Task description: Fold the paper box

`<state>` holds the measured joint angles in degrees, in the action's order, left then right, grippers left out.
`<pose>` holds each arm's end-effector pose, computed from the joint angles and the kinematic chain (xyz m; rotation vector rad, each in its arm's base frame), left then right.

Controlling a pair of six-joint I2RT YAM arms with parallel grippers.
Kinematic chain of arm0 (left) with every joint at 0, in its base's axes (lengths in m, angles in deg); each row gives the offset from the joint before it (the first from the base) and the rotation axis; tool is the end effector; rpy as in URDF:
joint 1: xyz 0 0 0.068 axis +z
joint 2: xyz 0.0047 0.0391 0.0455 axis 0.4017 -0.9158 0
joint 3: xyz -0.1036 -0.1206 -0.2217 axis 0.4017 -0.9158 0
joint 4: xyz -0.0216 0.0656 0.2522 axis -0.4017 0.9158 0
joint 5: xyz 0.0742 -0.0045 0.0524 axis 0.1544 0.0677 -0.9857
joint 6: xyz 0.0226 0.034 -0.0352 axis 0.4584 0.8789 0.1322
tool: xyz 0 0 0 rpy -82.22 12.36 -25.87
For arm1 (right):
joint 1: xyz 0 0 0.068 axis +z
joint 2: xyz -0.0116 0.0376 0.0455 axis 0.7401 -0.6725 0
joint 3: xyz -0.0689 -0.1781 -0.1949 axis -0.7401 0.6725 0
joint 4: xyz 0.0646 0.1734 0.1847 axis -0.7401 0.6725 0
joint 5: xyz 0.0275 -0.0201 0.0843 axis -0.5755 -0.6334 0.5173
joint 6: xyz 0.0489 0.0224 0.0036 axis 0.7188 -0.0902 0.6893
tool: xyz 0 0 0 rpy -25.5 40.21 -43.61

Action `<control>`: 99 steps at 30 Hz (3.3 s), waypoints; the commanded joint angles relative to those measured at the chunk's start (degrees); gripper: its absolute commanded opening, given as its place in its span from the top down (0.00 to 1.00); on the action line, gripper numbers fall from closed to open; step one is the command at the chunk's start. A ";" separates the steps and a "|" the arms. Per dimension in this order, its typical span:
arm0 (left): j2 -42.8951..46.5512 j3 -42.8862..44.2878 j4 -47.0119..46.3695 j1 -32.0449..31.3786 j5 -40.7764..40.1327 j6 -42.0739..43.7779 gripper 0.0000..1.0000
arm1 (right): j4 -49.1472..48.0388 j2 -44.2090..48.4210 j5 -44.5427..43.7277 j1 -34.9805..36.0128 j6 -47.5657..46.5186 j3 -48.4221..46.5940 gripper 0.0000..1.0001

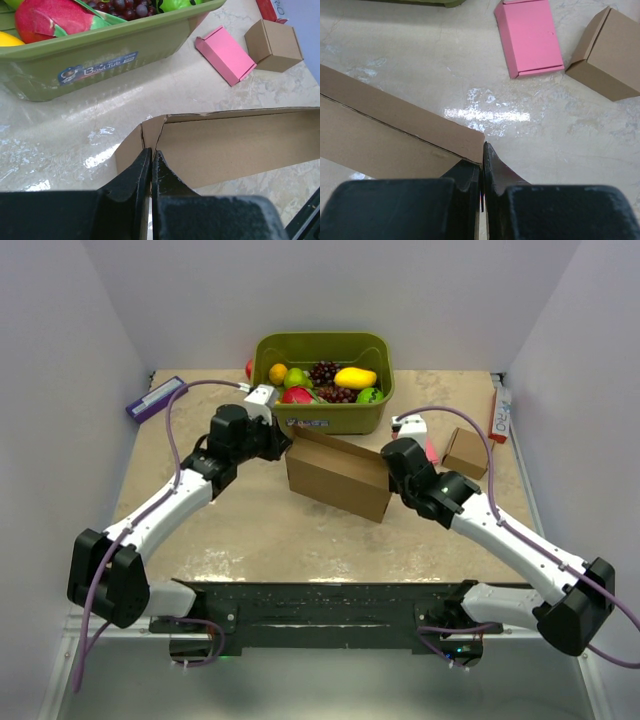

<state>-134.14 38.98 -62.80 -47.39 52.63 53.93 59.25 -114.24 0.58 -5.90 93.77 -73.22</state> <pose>0.2816 -0.1334 0.2997 0.2762 2.0040 -0.7091 0.1953 0.1469 0.3145 -0.0546 2.1376 -0.0710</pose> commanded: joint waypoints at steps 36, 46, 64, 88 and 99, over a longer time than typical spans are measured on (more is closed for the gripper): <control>-2.97 5.36 10.33 -10.31 -18.92 6.64 1.00 | 2.41 -2.42 23.20 -10.82 6.48 -7.85 0.72; -4.20 7.03 11.82 -9.08 -18.57 6.11 1.00 | 4.43 4.10 23.20 -10.73 7.62 -5.38 0.59; -4.02 7.12 11.38 -7.32 -16.37 5.41 1.00 | 9.70 6.73 21.71 -10.73 7.80 -4.23 0.72; -4.81 7.03 11.38 -7.23 -18.39 6.46 1.00 | 7.86 4.63 26.98 -10.73 7.62 -6.52 1.00; -5.87 6.95 11.73 -7.58 -20.94 7.43 1.00 | 7.51 4.01 25.76 -10.73 8.06 -8.36 1.00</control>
<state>-138.45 45.72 -55.28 -54.87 33.55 60.36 68.10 -110.57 25.41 -16.91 101.25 -78.77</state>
